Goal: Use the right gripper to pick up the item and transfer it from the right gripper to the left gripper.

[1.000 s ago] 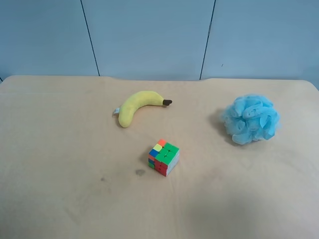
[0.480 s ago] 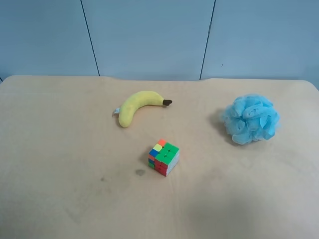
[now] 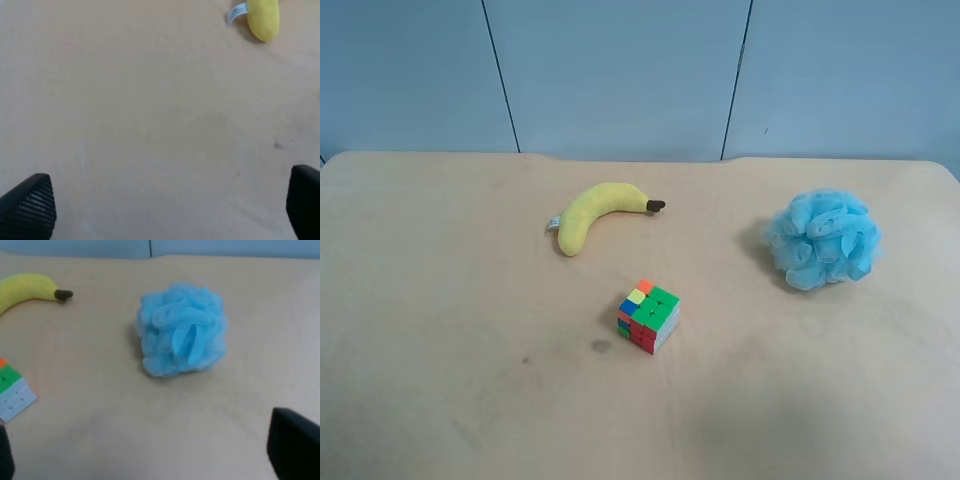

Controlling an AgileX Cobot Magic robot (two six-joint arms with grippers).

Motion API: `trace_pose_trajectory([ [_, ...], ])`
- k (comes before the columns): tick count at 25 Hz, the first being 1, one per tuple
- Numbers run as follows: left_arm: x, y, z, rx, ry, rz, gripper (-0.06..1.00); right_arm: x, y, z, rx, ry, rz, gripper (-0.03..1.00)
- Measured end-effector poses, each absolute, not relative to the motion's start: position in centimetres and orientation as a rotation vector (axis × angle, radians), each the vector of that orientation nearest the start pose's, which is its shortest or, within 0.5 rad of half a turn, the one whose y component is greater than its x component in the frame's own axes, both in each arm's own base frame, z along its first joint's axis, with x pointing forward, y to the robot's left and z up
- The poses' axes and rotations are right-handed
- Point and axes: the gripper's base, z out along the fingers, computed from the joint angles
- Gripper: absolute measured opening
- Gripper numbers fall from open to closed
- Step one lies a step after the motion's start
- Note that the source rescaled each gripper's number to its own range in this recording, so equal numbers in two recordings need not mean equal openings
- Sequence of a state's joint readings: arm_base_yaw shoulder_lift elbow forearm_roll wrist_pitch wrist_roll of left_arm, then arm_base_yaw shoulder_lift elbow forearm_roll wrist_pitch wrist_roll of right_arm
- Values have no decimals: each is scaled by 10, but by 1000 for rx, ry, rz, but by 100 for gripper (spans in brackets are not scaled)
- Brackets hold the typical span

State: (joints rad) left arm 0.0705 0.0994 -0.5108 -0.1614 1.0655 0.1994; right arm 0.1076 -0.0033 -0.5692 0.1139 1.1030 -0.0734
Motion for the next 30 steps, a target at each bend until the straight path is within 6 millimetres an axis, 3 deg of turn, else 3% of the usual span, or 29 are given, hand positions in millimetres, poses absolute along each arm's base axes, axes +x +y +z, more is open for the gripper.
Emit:
trace_pose_trajectory([
  [5, 10, -12, 281, 136, 2122, -37, 88, -15, 8, 293, -196, 2012, 167, 100],
  [8, 10, -12, 281, 136, 2122, -37, 88, -4, 11, 294, -203, 2075, 188, 100],
  [14, 10, -12, 281, 136, 2122, -37, 88, 33, 18, 293, -229, 2285, 219, 100],
  [24, 10, -12, 281, 136, 2122, -37, 88, 99, 24, 325, -199, 2323, 216, 100],
  [30, 10, -12, 281, 136, 2122, -37, 88, 146, 27, 315, -188, 2422, 195, 100],
])
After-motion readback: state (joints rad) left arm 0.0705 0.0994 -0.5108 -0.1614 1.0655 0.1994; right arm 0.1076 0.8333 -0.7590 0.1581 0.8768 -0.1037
